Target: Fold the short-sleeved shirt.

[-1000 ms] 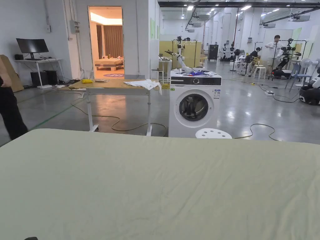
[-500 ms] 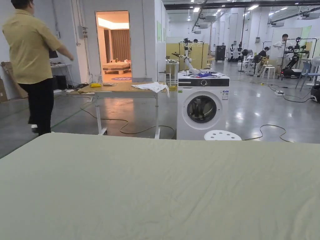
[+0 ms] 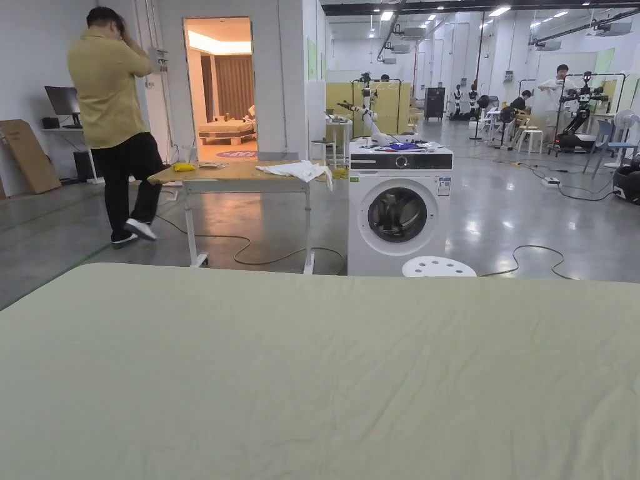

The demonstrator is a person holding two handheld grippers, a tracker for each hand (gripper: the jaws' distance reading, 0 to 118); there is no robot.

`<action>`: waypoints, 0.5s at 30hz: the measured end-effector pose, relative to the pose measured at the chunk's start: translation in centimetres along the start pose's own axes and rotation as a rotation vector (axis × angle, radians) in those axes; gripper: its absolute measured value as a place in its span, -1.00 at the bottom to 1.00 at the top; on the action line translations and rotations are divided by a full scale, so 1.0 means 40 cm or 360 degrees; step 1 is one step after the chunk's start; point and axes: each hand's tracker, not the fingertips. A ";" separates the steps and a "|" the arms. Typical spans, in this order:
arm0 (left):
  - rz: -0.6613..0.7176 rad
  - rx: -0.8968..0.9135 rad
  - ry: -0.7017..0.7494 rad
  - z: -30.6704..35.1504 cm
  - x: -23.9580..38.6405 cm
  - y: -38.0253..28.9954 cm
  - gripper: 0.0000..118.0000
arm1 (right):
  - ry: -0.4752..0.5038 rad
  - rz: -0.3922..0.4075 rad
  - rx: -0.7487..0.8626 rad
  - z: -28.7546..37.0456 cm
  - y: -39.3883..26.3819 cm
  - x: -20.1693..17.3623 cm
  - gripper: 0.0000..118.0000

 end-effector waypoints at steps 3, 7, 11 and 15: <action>-0.0003 -0.0005 -0.0006 -0.001 0.000 -0.002 0.99 | 0.0001 -0.0009 -0.0006 -0.001 -0.002 0.002 1.00; 0.0001 -0.0011 -0.0009 -0.003 0.000 -0.004 0.99 | 0.0001 -0.0013 -0.0009 -0.001 -0.003 0.003 1.00; 0.0008 -0.0006 -0.0011 -0.004 0.001 0.000 0.99 | 0.0003 -0.0063 -0.0023 -0.004 0.004 0.008 1.00; 0.0009 -0.0024 -0.0012 -0.009 0.001 0.005 0.99 | -0.0009 -0.0325 -0.0084 -0.015 0.040 0.012 1.00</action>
